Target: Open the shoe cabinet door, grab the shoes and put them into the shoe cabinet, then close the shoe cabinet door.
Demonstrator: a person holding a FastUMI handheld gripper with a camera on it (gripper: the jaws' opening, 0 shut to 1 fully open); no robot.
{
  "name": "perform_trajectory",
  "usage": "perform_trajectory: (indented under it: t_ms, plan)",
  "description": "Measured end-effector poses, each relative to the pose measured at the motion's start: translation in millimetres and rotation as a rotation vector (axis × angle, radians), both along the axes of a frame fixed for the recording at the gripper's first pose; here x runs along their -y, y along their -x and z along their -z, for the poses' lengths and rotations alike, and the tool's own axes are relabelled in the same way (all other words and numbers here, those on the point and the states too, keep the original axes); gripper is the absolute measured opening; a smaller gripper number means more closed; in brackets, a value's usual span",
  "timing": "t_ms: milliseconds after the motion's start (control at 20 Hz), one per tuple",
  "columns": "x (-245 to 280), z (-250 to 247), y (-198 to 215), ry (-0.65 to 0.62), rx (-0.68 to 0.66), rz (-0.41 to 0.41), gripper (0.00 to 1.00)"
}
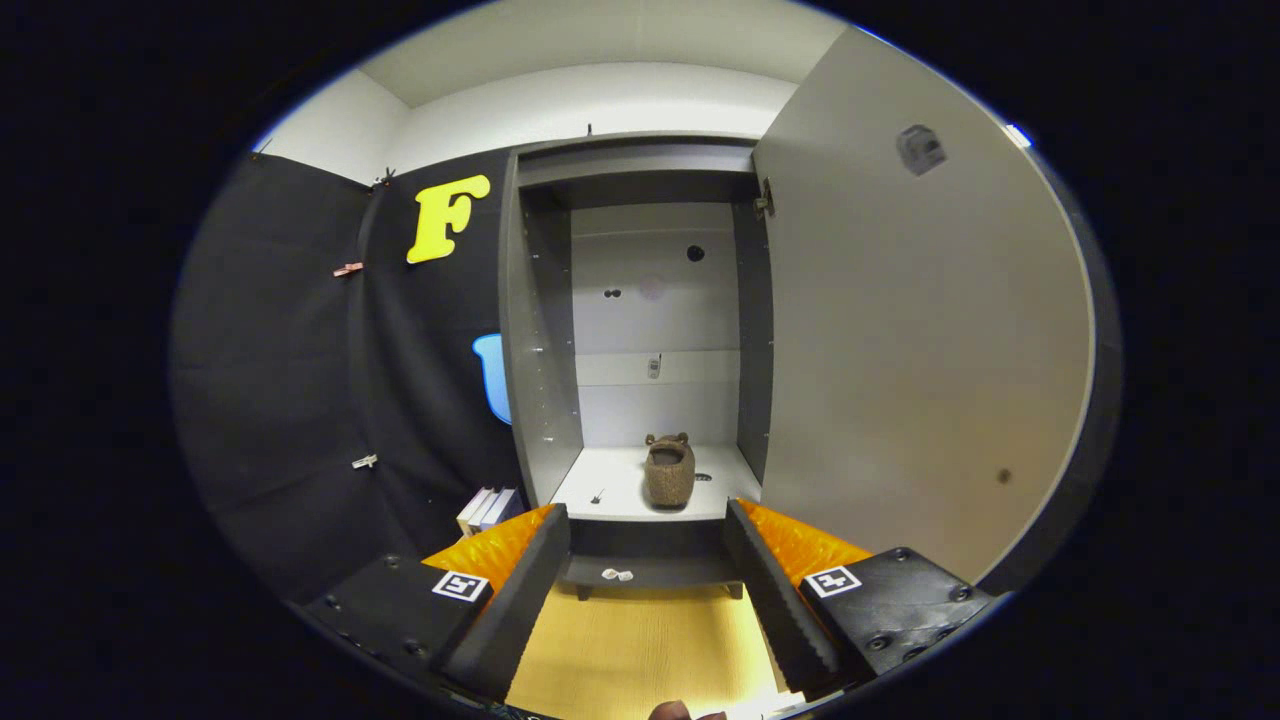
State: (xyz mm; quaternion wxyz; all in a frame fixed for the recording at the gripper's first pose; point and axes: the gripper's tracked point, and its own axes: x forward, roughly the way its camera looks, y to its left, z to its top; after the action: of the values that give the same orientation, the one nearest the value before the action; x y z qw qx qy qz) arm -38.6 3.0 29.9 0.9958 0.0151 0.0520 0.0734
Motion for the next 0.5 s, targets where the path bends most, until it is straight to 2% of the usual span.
perform_trajectory:
  t_ms: [250, 500]
  plan:
    - [51, -4, 55, -0.012, 0.004, 0.04, 0.99]
    - [125, -6, 81, 0.002, 0.03, 0.125, 0.99]
